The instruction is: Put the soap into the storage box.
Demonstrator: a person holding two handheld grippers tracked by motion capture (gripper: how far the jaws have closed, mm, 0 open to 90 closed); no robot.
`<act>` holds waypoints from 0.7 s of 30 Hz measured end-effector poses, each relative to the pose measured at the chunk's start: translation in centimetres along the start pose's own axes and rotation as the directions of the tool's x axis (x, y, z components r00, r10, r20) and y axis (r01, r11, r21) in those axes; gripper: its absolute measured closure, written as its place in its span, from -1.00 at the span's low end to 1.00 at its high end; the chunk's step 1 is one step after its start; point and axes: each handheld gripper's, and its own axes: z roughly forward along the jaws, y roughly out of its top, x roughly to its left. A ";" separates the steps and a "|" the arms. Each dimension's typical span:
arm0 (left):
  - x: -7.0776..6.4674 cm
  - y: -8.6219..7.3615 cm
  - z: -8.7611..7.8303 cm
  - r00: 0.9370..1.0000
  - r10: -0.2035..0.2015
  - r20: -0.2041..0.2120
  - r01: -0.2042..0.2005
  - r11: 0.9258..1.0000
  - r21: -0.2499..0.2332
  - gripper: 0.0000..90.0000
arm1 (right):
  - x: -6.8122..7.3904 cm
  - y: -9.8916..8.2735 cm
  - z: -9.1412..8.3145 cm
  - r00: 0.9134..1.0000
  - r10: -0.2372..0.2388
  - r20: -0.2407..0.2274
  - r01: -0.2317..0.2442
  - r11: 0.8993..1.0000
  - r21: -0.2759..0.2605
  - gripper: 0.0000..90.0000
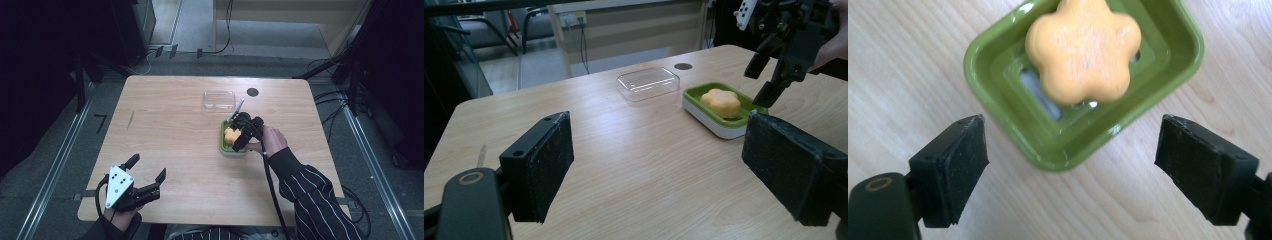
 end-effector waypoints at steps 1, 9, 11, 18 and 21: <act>0.0 0.0 0.0 1.000 0.000 0.000 0.000 1.000 0.000 -0.70 | 0.0 0.0 0.0 1.000 0.000 0.000 0.000 1.000 0.000 -0.70; 0.0 0.0 0.0 1.000 0.001 0.000 -0.001 1.000 0.002 -0.70 | 0.0 -2.2 -1.2 1.000 0.016 -0.013 -0.016 1.000 0.005 -0.82; 0.0 0.0 0.0 1.000 0.002 0.000 -0.002 1.000 0.001 -0.70 | 0.1 -2.6 -1.3 1.000 0.012 -0.011 -0.012 1.000 0.005 -0.83; -0.1 0.0 0.0 1.000 0.001 0.000 -0.001 1.000 0.001 -0.70 | 0.5 -4.3 -2.0 1.000 0.015 -0.002 -0.015 1.000 0.007 -0.83; -0.1 0.0 0.0 1.000 0.003 -0.001 -0.003 1.000 0.004 -0.70 | 0.6 -4.8 -2.3 1.000 0.017 -0.002 -0.017 1.000 0.010 -0.83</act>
